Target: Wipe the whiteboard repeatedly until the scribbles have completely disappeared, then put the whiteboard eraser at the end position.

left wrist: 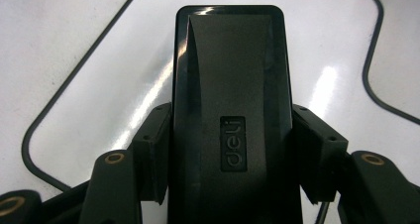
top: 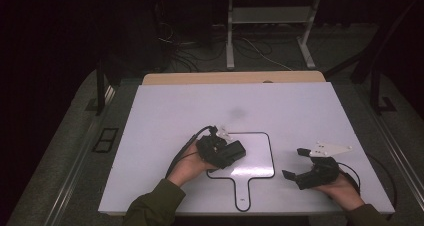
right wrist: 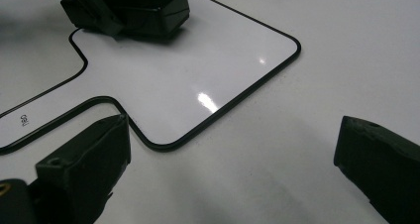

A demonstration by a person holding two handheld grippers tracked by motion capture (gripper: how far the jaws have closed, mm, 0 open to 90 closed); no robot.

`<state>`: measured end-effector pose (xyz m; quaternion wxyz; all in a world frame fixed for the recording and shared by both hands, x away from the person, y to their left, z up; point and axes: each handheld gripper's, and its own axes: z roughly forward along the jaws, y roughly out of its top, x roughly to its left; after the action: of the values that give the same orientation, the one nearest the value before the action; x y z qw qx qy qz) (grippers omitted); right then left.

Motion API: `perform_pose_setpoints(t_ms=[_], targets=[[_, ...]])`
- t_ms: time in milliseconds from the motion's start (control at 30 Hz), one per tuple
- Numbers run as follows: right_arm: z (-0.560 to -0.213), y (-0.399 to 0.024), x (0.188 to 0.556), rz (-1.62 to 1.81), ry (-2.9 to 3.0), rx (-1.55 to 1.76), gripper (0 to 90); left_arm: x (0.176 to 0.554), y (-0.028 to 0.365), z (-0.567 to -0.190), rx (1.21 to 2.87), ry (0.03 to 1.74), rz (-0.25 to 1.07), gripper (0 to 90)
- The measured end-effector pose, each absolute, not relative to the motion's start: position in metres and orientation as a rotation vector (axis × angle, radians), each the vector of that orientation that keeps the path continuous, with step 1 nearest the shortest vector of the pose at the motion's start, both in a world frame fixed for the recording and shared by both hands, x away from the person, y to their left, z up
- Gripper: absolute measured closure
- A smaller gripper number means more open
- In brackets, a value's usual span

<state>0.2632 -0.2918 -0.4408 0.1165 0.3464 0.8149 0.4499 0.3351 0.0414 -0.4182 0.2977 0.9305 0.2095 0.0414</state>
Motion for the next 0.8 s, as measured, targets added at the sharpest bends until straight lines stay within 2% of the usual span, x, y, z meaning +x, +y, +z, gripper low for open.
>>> perform_pose_setpoints(t_ms=[433, 800], targets=[[-0.439, -0.292, 0.26, 1.332, 2.387, 1.002, 0.0, 0.345, 0.042, -0.404, 2.421, 0.549, 0.119, 39.6], [-0.44, -0.293, 0.262, 1.341, 2.383, 1.019, 0.0, 0.369, 0.041, -0.395, 2.362, 0.554, 0.099, 39.6]])
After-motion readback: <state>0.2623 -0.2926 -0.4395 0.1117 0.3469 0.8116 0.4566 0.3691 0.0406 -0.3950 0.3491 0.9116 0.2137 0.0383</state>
